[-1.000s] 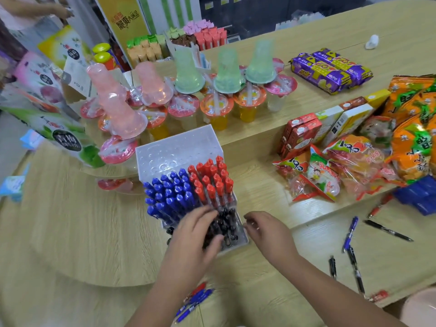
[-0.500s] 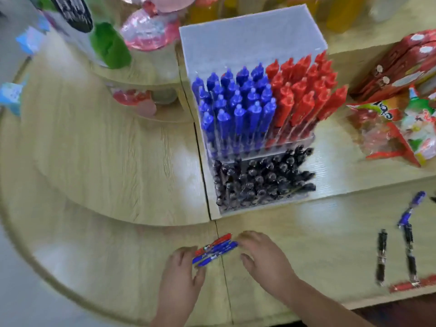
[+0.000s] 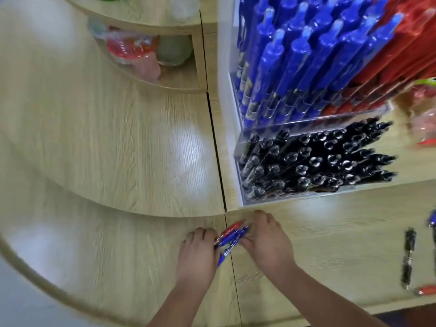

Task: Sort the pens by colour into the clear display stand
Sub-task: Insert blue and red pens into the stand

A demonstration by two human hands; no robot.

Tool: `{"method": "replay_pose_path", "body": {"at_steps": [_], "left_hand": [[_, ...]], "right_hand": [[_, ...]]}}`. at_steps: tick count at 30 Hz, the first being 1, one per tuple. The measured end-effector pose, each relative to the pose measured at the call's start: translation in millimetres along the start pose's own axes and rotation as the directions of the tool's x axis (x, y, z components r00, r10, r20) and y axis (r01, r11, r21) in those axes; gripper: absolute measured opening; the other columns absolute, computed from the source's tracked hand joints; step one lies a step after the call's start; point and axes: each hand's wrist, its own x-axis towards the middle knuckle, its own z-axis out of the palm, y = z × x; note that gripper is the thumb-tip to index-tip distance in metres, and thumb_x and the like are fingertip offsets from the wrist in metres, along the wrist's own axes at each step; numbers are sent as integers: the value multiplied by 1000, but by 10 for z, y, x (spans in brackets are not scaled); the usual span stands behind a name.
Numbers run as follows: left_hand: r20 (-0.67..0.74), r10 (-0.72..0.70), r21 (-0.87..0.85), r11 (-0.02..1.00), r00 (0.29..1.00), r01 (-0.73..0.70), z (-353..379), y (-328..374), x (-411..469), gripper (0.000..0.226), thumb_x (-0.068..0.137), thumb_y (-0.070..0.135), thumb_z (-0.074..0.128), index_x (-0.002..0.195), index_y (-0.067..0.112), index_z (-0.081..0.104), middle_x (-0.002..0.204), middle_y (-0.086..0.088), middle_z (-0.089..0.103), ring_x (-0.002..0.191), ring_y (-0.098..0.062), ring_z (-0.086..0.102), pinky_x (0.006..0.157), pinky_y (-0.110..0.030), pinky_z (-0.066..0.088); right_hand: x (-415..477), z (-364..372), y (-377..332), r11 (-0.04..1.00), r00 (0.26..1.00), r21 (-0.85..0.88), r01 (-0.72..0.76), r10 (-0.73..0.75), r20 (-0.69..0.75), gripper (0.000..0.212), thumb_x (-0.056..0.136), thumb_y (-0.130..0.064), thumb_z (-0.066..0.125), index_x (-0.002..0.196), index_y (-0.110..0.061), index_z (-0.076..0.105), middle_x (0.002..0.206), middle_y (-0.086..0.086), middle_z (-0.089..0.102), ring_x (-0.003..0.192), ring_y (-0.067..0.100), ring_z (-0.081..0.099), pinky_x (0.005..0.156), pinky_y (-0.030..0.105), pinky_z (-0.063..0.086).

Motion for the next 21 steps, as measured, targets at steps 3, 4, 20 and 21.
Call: {"method": "replay_pose_path", "body": {"at_steps": [3, 4, 20, 21], "left_hand": [[57, -44, -5, 999, 997, 44, -7, 82, 54, 26, 93, 43, 52, 116, 30, 53, 115, 7, 54, 108, -16, 51, 85, -28, 47], [76, -57, -12, 998, 995, 58, -7, 110, 62, 25, 94, 43, 51, 115, 29, 54, 115, 7, 55, 109, -15, 52, 83, -29, 48], [308, -54, -612, 753, 950, 241, -880, 185, -238, 22, 88, 21, 64, 72, 35, 68, 62, 14, 60, 59, 0, 52, 60, -16, 41], [308, -48, -639, 730, 950, 244, -1038, 214, -313, 19, 87, 22, 66, 75, 36, 70, 68, 9, 65, 64, -2, 56, 64, -17, 44]], "right_hand": [[-102, 91, -70, 952, 969, 180, -248, 240, 66, 34, 85, -44, 65, 104, -20, 49, 89, -6, 66, 85, 19, 66, 63, 31, 48], [-123, 129, -111, 945, 962, 184, -270, 256, 93, 31, 88, -46, 62, 102, -20, 52, 87, -6, 67, 84, 18, 65, 63, 30, 47], [-430, -428, -400, 742, 961, 619, -260, 133, 244, 8, 78, -24, 70, 76, -23, 63, 69, 3, 68, 58, 8, 60, 66, 33, 53], [-502, -561, -447, 732, 968, 644, -223, 90, 232, 9, 79, -21, 71, 76, -27, 64, 71, 6, 69, 59, 10, 61, 66, 33, 54]]}}
